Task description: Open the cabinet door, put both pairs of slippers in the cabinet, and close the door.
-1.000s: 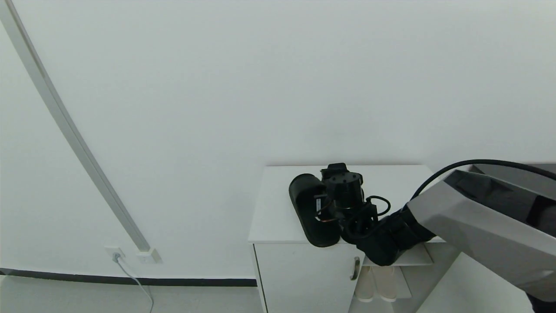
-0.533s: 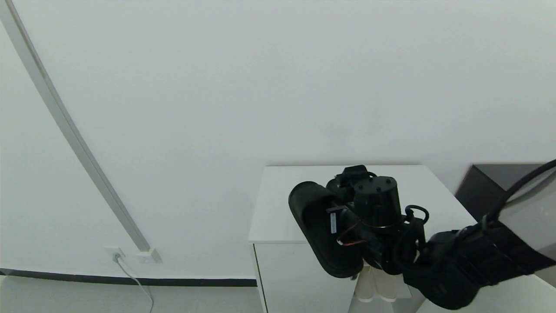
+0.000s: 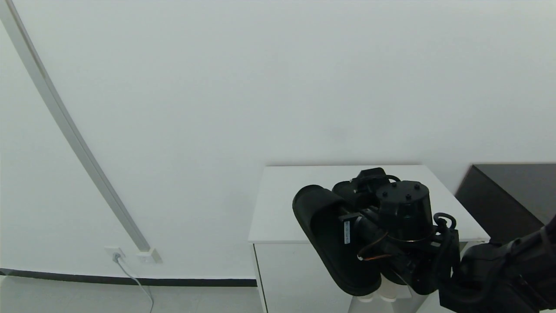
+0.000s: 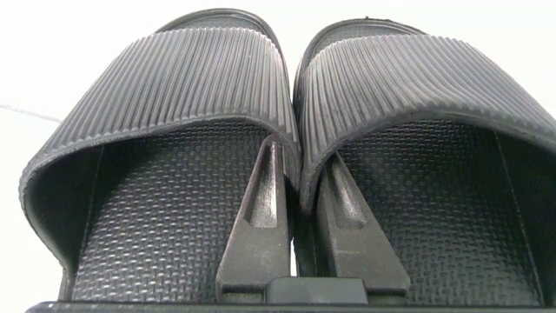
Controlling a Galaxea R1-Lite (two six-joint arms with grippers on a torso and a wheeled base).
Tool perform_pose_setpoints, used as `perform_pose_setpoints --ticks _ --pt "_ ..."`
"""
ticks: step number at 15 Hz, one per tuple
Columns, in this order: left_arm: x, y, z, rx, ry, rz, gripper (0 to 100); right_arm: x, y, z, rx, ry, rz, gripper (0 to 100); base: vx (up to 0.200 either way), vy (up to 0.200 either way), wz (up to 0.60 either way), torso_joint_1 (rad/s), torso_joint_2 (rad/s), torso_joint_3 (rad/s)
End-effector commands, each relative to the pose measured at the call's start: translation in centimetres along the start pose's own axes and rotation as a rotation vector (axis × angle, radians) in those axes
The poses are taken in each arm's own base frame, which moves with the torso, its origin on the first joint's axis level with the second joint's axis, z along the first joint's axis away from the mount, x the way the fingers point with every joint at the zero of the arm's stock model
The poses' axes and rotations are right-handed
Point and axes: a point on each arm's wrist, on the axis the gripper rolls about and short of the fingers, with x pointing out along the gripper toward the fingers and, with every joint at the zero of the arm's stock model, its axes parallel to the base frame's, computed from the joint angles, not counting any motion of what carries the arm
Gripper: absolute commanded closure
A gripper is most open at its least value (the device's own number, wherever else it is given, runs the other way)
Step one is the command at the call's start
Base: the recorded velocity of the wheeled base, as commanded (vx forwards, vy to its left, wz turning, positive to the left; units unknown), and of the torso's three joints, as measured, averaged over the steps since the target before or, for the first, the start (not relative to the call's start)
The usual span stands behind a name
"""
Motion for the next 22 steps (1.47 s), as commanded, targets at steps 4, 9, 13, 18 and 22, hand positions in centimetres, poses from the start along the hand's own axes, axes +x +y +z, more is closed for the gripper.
perform_pose_setpoints --ticks 4,9,13,18,22 --pt "0.0 0.0 0.0 0.0 0.0 0.0 100 0.0 0.0 0.1 0.001 -0.002 0.001 100 -0.2 0.0 0.0 0.01 0.01 0.0" --pt "0.0 0.0 0.0 0.0 0.0 0.0 100 -0.8 -0.4 0.0 -0.003 0.002 0.001 100 -0.2 0.0 0.0 -0.004 0.0 0.006" --pt "0.0 0.0 0.0 0.0 0.001 0.0 100 -3.0 -1.6 -0.4 -0.012 0.019 0.022 100 -0.2 0.0 0.0 0.004 0.0 0.002" --pt "0.0 0.0 0.0 0.0 0.0 0.0 100 -2.8 -1.9 -1.1 -0.021 0.04 0.014 100 0.0 0.0 0.0 0.0 0.0 0.0" --pt "0.0 0.0 0.0 0.0 0.001 0.0 100 -2.8 -1.9 -1.3 -0.025 0.048 0.012 100 0.0 0.0 0.0 0.0 0.0 0.0"
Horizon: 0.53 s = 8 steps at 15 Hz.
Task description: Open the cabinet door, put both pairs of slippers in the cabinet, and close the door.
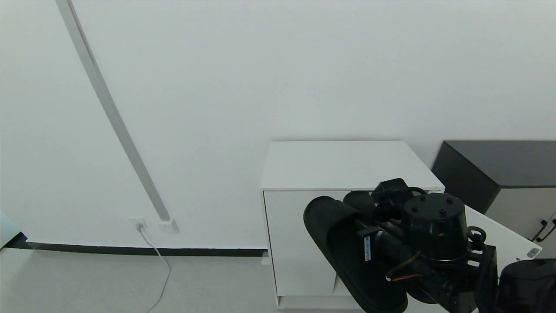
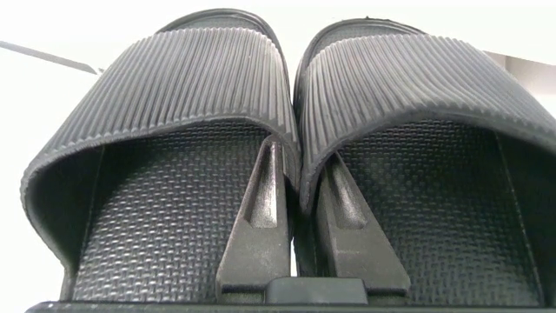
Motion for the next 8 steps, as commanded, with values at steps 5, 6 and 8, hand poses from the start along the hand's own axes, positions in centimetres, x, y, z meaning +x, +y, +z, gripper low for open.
perform_pose_setpoints --ticks 5,6,8 --pt "0.01 0.0 0.0 -0.002 0.001 0.0 100 0.28 0.1 -0.45 -0.008 0.016 -0.003 100 0.0 -0.16 0.0 0.0 0.0 -0.001" --pt "0.01 0.0 0.0 -0.002 0.001 0.0 100 0.28 0.1 -0.45 -0.008 0.016 -0.003 100 0.0 -0.2 0.0 -0.002 0.01 -0.002" --pt "0.0 0.0 0.05 -0.002 0.0 0.0 100 0.29 0.05 -0.48 -0.008 0.017 -0.006 100 0.0 -0.2 0.0 0.007 0.0 0.002"
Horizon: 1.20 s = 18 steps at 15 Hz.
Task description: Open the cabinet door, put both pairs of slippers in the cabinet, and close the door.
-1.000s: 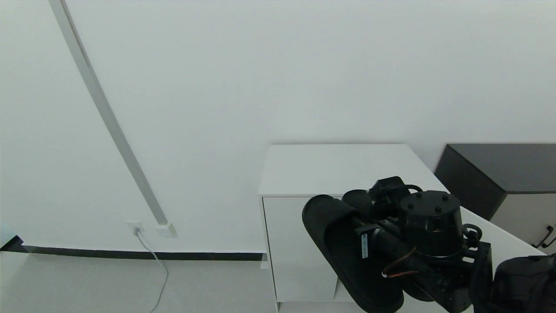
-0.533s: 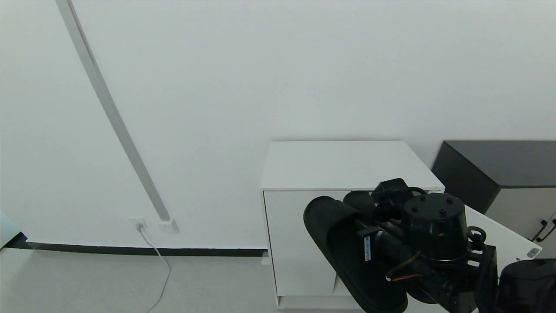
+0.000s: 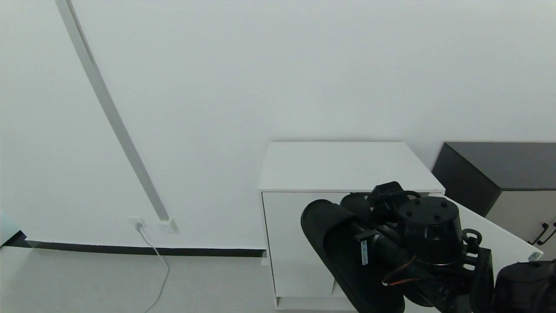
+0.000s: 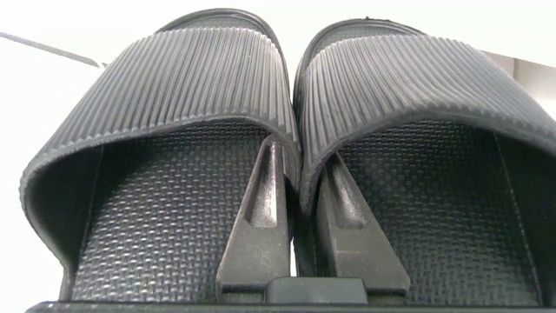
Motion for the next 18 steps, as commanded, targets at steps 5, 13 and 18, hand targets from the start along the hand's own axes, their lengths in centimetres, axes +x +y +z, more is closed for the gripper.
perform_pose_setpoints --ticks 5,13,18 --pt "0.01 0.0 0.01 0.0 0.001 0.0 100 0.17 0.0 -0.28 -0.005 0.009 -0.007 100 0.0 -0.2 0.0 0.001 0.0 0.003" --pt "0.01 0.0 0.01 0.0 0.001 0.0 100 0.57 0.02 -0.69 -0.013 -0.012 -0.003 100 0.0 -0.2 0.0 0.002 0.01 0.002" --pt "0.01 0.0 0.01 0.0 0.001 0.0 100 0.56 0.01 -0.73 -0.011 -0.017 -0.002 100 0.0 -0.04 0.0 0.0 0.0 0.001"
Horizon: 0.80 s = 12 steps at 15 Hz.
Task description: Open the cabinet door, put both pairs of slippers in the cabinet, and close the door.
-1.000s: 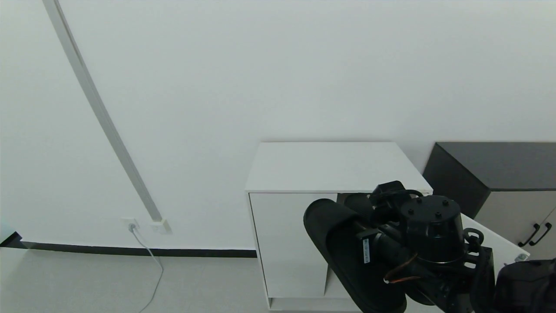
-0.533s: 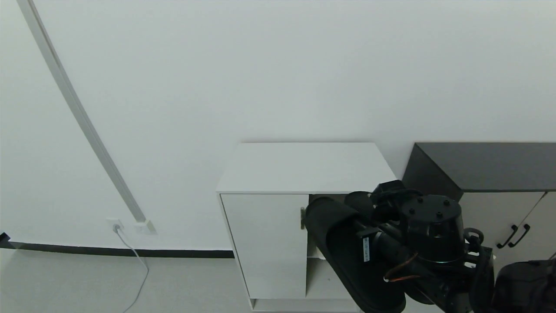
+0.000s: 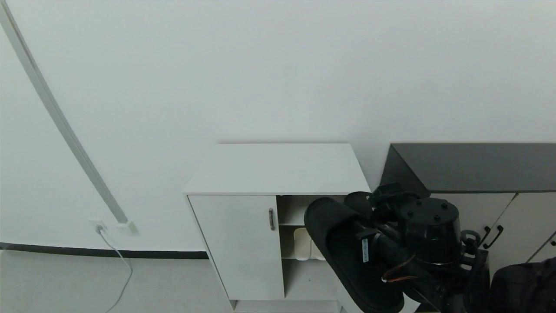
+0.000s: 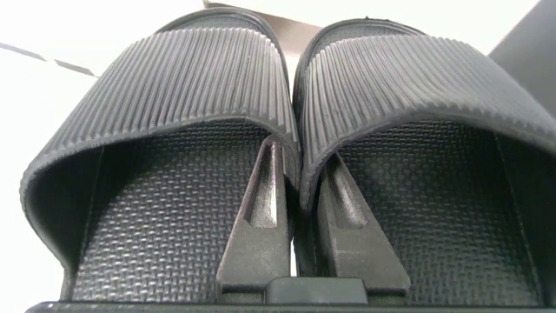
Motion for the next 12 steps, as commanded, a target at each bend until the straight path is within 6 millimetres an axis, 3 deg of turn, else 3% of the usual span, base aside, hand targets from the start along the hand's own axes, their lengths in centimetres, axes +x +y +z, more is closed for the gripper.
perform_pose_setpoints --ticks 1,12 --pt "0.01 0.0 0.0 0.0 0.001 0.0 100 0.04 0.04 -0.19 -0.003 0.006 0.001 100 0.0 0.0 0.0 0.0 0.0 0.0" --pt "0.01 0.0 0.0 0.0 0.001 0.0 100 0.09 0.05 -0.31 -0.005 0.011 0.002 100 0.0 0.0 0.0 0.0 0.0 0.0"
